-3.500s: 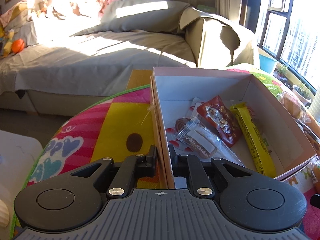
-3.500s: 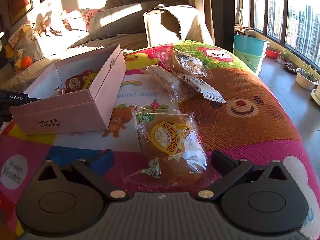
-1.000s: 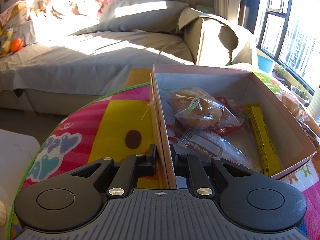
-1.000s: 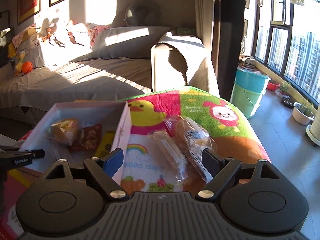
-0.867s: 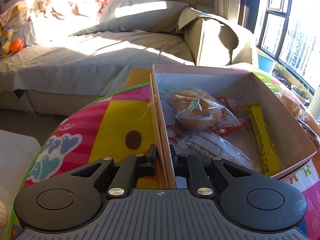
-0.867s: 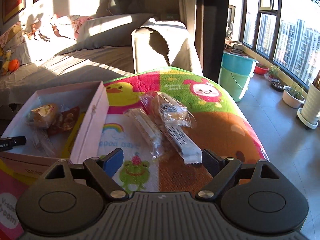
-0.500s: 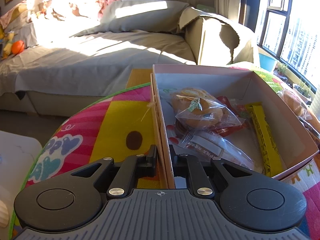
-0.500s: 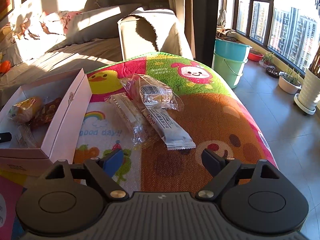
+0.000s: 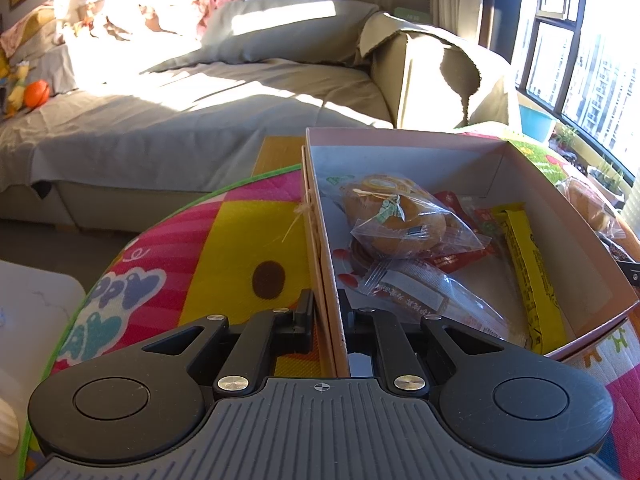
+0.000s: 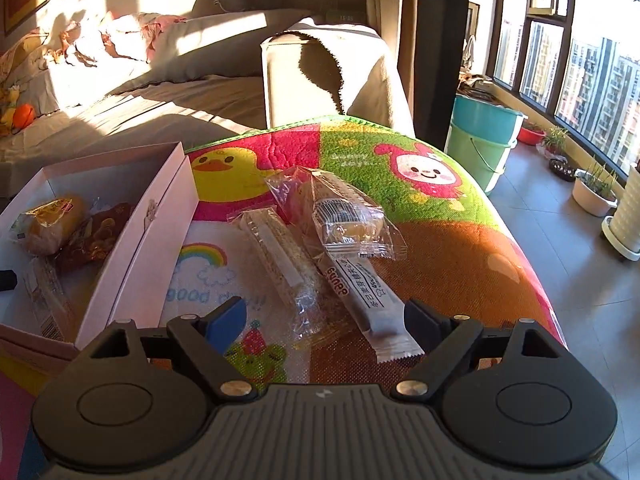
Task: Organize objects
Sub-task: 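Move the right tool back toward the remaining packets on the mat, then move the right tool over the dark biscuit packet on the mat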
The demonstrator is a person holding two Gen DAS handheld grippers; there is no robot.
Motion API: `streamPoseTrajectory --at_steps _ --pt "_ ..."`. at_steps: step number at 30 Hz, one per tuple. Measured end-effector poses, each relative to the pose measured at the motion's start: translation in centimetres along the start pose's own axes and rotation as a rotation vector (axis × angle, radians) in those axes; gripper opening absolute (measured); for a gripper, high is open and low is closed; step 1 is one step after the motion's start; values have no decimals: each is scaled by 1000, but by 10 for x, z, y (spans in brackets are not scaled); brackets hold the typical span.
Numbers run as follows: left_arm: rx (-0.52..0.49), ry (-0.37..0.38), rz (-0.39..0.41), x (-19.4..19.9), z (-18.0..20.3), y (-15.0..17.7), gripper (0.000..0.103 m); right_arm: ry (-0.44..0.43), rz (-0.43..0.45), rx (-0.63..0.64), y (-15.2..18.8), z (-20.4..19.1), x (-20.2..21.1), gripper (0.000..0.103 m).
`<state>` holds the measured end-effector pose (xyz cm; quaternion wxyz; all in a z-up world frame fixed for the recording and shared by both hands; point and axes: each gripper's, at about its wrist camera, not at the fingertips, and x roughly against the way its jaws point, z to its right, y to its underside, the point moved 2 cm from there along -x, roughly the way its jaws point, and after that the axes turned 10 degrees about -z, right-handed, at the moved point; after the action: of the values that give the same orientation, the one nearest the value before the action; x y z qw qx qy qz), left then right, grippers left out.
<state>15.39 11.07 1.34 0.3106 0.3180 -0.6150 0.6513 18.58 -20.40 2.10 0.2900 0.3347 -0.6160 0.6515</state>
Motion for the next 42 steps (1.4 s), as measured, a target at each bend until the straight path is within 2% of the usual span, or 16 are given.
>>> streamPoseTrajectory --at_steps 3,6,7,8,9,11,13,17,22,27,28,29,31,36,39,42 --pt "1 1 -1 0 -1 0 12 -1 -3 41 -13 -4 -14 87" --pt "1 1 -3 0 -2 1 12 -28 -28 -12 -27 4 -28 87" --pt "1 1 -3 0 -2 2 12 -46 -41 -33 -31 8 -31 84" --pt "0 1 -3 0 -2 2 12 -70 -61 -54 -33 11 -34 73" --pt "1 1 -3 0 -2 2 12 -86 -71 -60 -33 12 -34 70" --pt "3 3 -4 0 -3 2 12 -111 -76 -49 -29 12 -29 53" --pt "5 4 -4 0 -4 3 12 -117 -81 -39 -22 11 -21 44" --pt "6 7 -4 1 -5 4 12 -119 -76 -46 -7 14 -2 30" --pt "7 10 -4 1 -5 3 12 -156 -103 -41 14 17 24 25" --pt "7 11 -4 1 -5 3 12 -266 -125 34 30 11 51 31" --pt "8 11 -4 1 -5 3 12 -271 -111 39 28 11 55 40" --pt "8 11 -4 1 -5 3 12 -255 -75 43 24 11 61 55" --pt "7 10 -4 2 -5 3 12 -209 -1 36 10 15 65 72" --pt "7 4 -8 1 -4 2 12 -133 61 -52 -41 34 33 76" --pt "7 3 -14 1 -4 1 12 -129 27 -136 -66 44 -4 76" --pt "6 1 -20 1 -3 0 12 -146 -19 -215 -78 54 -39 83"
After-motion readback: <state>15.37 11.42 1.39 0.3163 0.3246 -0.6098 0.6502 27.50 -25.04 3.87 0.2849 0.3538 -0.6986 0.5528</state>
